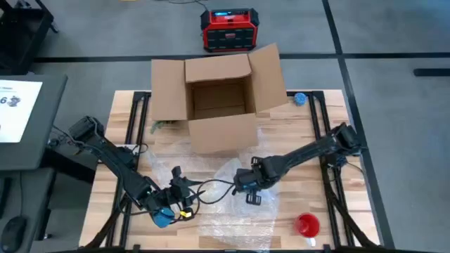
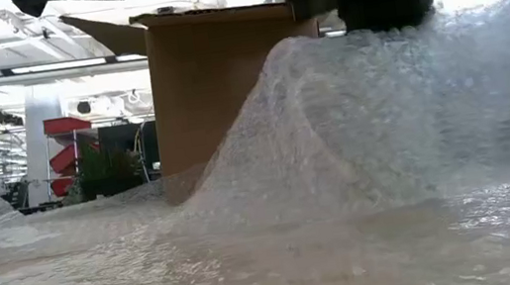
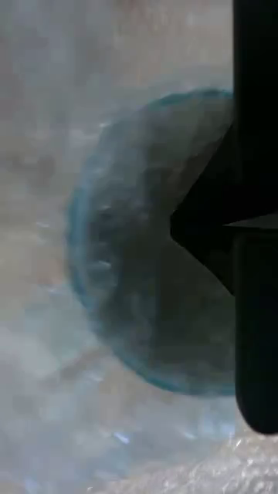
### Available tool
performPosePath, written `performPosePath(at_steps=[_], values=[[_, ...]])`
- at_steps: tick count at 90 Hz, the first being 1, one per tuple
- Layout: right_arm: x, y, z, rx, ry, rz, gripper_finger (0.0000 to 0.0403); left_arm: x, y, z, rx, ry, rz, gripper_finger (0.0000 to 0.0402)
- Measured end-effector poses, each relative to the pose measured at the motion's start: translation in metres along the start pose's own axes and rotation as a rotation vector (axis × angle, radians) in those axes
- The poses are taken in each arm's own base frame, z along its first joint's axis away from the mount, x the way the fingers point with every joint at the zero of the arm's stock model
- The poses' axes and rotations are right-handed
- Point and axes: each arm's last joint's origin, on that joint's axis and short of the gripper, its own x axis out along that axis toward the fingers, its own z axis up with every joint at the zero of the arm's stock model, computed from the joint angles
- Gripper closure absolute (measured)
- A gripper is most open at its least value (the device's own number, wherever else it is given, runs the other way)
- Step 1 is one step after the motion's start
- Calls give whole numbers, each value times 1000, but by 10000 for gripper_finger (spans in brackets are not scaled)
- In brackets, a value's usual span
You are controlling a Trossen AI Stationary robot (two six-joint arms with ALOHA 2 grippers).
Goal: Wrap mug
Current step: Wrap the green patterned mug into the bubble wrap
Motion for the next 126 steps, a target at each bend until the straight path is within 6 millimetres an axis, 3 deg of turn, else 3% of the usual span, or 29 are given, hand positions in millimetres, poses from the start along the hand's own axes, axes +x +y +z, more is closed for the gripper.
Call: performPosePath(at_steps=[13, 30, 52, 68, 75, 91, 102, 112, 126], values=[[17, -11, -5, 27, -8, 59, 403, 0, 0, 0, 0, 0, 0, 279], [6, -5, 0, 9, -17, 62, 403, 0, 0, 0, -1, 0, 0, 279], [-61, 20, 4, -79, -104, 29, 403, 0, 0, 0, -1, 0, -1, 279], [-105, 46, -28, -111, -184, 47, 403, 0, 0, 0, 0, 3, -4, 279], [-114, 60, -48, -129, -187, 25, 403, 0, 0, 0, 1, 6, -8, 279], [-111, 92, -91, -175, -158, -54, 403, 0, 0, 0, -9, 9, -12, 279], [-89, 93, -105, -147, -135, -141, 403, 1, 0, 0, -21, 16, -17, 279], [-71, 83, -102, -122, -152, -173, 403, 2, 0, 0, -27, 17, -17, 279], [-65, 71, -77, -147, -229, -162, 403, 2, 1, 0, -26, 17, -14, 279]])
